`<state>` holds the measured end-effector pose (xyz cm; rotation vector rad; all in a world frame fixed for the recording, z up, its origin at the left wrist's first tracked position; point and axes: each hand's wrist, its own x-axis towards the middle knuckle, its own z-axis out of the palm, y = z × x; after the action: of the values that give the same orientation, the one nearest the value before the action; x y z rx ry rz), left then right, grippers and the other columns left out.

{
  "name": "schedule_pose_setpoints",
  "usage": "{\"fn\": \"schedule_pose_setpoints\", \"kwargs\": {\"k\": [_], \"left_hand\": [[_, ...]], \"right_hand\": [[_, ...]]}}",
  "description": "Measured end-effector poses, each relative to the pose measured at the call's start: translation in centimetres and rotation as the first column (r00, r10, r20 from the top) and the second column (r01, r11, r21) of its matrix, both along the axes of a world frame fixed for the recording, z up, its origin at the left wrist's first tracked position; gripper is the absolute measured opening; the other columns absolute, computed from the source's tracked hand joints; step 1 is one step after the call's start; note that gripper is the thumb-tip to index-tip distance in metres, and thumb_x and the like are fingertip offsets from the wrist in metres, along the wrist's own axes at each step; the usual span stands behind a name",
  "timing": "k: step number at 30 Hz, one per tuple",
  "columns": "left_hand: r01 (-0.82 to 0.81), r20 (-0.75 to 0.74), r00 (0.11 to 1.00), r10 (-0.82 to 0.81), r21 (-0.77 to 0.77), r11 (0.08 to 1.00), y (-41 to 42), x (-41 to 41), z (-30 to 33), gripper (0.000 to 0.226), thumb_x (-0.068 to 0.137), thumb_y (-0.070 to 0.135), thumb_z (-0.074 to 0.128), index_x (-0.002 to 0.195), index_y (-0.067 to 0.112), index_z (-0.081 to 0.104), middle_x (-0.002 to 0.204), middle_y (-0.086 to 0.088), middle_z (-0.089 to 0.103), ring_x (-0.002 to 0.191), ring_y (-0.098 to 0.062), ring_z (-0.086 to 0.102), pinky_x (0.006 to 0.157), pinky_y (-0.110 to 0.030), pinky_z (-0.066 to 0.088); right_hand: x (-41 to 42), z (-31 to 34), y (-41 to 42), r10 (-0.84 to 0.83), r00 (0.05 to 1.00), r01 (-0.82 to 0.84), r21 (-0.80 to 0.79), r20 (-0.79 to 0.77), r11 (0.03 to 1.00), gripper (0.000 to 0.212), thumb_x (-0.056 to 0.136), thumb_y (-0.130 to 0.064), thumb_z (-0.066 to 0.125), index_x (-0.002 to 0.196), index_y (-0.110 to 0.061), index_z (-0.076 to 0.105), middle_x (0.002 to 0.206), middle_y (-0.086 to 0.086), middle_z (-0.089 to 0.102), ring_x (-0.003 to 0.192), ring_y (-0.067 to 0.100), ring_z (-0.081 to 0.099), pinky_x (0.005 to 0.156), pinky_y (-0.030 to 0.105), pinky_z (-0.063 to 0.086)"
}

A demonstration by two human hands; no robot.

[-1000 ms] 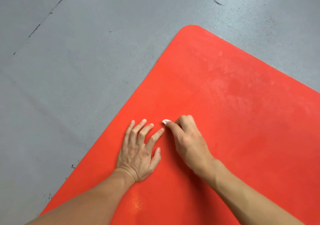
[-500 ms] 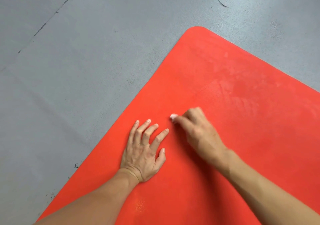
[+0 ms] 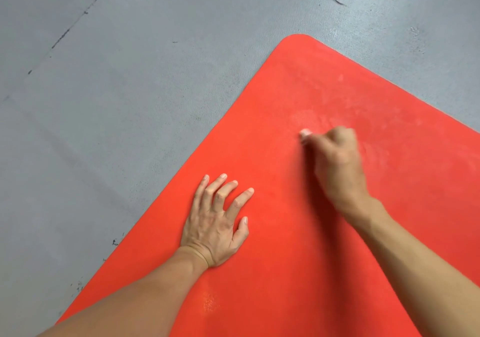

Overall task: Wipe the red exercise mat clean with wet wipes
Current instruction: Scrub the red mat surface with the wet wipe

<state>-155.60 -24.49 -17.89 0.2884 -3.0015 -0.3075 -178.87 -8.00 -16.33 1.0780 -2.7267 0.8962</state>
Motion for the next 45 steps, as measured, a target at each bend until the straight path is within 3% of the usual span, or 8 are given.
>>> {"fn": "schedule_pose_setpoints", "kwargs": {"k": [2,4,10,14,17,23,29,45], "left_hand": [[-0.001,0.001,1.0,0.001,0.001,1.0,0.0,0.0,-0.1,0.057,0.091,0.038,0.06,0.147,0.025,0.057,0.14,-0.013,0.055,0.143,-0.038,0.046,0.121,-0.063,0.028],[-0.001,0.001,1.0,0.001,0.003,1.0,0.1,0.1,0.0,0.057,0.091,0.038,0.06,0.147,0.025,0.057,0.14,-0.013,0.055,0.143,-0.038,0.046,0.121,-0.064,0.029],[-0.004,0.002,1.0,0.004,0.011,1.0,0.2,0.0,0.1,0.059,0.089,0.038,0.062,0.146,0.024,0.059,0.14,-0.013,0.057,0.143,-0.038,0.046,0.121,-0.064,0.028],[-0.003,0.002,1.0,0.003,0.013,1.0,0.1,0.0,0.0,0.058,0.09,0.039,0.061,0.147,0.025,0.058,0.141,-0.012,0.056,0.143,-0.037,0.046,0.122,-0.063,0.028],[-0.004,-0.002,1.0,0.004,0.01,1.0,0.0,0.1,0.0,0.058,0.09,0.039,0.061,0.147,0.026,0.057,0.14,-0.012,0.055,0.143,-0.037,0.046,0.122,-0.063,0.028],[0.003,-0.019,1.0,-0.003,-0.005,1.0,0.1,0.0,0.0,0.058,0.088,0.037,0.063,0.144,0.025,0.057,0.14,-0.011,0.055,0.143,-0.037,0.047,0.121,-0.063,0.03],[-0.007,-0.011,1.0,0.007,0.004,1.0,0.1,0.1,0.1,0.057,0.09,0.039,0.061,0.146,0.027,0.059,0.14,-0.011,0.056,0.144,-0.036,0.046,0.121,-0.062,0.029],[-0.171,-0.005,0.985,0.171,0.005,0.985,-4.9,-0.4,0.1,0.054,0.093,0.036,0.056,0.141,0.011,0.059,0.135,-0.013,0.057,0.134,-0.034,0.051,0.111,-0.051,0.045]], "right_hand": [[-0.8,-0.1,0.6,-0.305,0.952,0.305,-0.011,0.032,0.952,0.028,0.108,-0.025,0.054,0.11,-0.006,0.075,0.083,0.008,0.043,0.08,0.024,0.042,0.068,0.048,0.041],[2.2,-0.3,-0.2,-0.341,0.937,0.344,-0.035,0.075,0.938,0.028,0.108,-0.021,0.053,0.113,-0.001,0.072,0.083,0.006,0.04,0.078,0.022,0.039,0.064,0.044,0.035],[10.3,0.3,1.1,0.226,0.97,-0.229,0.022,0.09,0.973,0.034,0.104,-0.013,0.053,0.133,-0.003,0.065,0.091,0.007,0.048,0.082,0.024,0.046,0.067,0.036,0.044],[2.5,-0.4,1.1,-0.223,0.969,0.222,0.018,0.102,0.975,0.029,0.109,-0.025,0.052,0.114,-0.006,0.074,0.086,0.012,0.047,0.08,0.028,0.047,0.068,0.044,0.042],[4.2,-0.7,-0.6,-0.315,0.945,0.32,-0.06,0.085,0.945,0.024,0.107,-0.015,0.055,0.115,-0.002,0.073,0.082,0.008,0.041,0.076,0.025,0.041,0.064,0.046,0.038],[11.5,-0.5,-0.2,0.318,0.944,-0.316,-0.035,0.091,0.948,0.03,0.104,-0.013,0.053,0.128,-0.003,0.068,0.09,0.007,0.049,0.08,0.023,0.046,0.068,0.035,0.045],[2.9,-2.1,-3.8,-0.194,0.981,0.194,0.006,-0.028,0.981,0.016,0.104,-0.006,0.054,0.112,0.0,0.067,0.091,0.016,0.047,0.086,0.03,0.044,0.071,0.04,0.039],[3.2,-1.9,-4.3,-0.224,0.974,0.223,0.08,0.009,0.972,0.014,0.104,-0.011,0.048,0.109,-0.004,0.059,0.099,0.017,0.048,0.091,0.034,0.046,0.072,0.051,0.047]]}}
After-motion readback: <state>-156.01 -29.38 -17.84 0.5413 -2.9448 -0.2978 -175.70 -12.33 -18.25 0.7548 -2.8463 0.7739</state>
